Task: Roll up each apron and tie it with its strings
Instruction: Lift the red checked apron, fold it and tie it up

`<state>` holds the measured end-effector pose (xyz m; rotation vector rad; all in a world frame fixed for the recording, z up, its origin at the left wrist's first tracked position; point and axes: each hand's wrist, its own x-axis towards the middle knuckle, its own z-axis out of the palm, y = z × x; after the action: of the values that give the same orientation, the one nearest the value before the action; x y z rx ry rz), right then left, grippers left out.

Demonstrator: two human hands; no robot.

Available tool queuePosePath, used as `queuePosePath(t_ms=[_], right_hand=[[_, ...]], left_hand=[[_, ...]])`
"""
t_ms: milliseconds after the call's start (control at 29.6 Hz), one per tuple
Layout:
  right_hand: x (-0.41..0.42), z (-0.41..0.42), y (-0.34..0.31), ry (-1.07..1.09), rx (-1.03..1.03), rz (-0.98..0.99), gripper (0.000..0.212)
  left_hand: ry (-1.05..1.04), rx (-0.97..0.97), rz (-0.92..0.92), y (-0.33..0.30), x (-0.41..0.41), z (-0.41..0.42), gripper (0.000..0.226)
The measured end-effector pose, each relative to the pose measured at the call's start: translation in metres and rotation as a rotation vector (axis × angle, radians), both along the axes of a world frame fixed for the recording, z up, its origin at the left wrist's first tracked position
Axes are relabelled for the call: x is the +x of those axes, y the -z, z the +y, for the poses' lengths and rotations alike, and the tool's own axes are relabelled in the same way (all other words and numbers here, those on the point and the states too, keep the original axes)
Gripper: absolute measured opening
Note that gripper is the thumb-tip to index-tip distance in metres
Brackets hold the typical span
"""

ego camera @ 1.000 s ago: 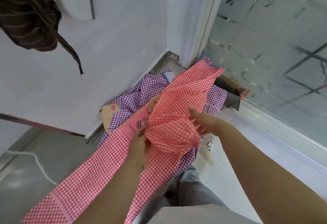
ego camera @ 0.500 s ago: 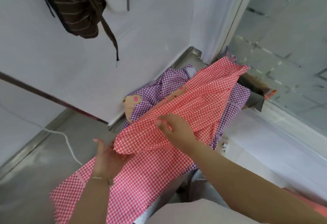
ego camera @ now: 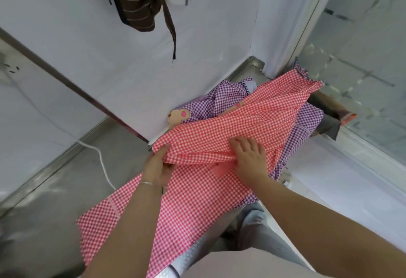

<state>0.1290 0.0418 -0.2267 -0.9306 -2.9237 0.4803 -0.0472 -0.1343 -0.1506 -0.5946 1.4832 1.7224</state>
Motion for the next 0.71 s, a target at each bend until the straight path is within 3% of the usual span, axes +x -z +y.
queuePosePath(t_ms=[101, 169, 270, 372, 439, 507, 574, 710], right_hand=[[0.005, 0.016, -0.004, 0.092, 0.071, 0.312, 0.023], [0.018, 0.022, -0.002, 0.050, 0.089, 0.410, 0.018], [0.044, 0.023, 0.009, -0.105, 0.099, 0.274, 0.030], [0.062, 0.021, 0.017, -0.197, 0.045, 0.089, 0.043], [0.065, 0.020, 0.015, -0.215, 0.005, 0.043, 0.052], [0.065, 0.025, 0.008, -0.230, -0.005, 0.018, 0.053], [0.061, 0.035, 0.002, -0.257, -0.008, -0.015, 0.052], [0.048, 0.069, -0.005, -0.323, -0.021, -0.128, 0.061]], left_hand=[[0.025, 0.015, 0.047, -0.014, 0.004, -0.001, 0.034], [0.169, -0.233, 0.245, -0.015, 0.013, -0.009, 0.030], [0.472, -0.617, 0.485, 0.002, 0.036, -0.022, 0.052], [0.763, -1.005, 1.035, 0.027, 0.061, -0.023, 0.060], [1.020, -0.975, 1.358, 0.039, 0.076, -0.012, 0.056], [1.298, -0.907, 1.536, 0.051, 0.089, 0.006, 0.057], [1.459, -0.898, 1.526, 0.060, 0.095, 0.029, 0.058], [1.518, -0.973, 1.362, 0.073, 0.089, 0.060, 0.062]])
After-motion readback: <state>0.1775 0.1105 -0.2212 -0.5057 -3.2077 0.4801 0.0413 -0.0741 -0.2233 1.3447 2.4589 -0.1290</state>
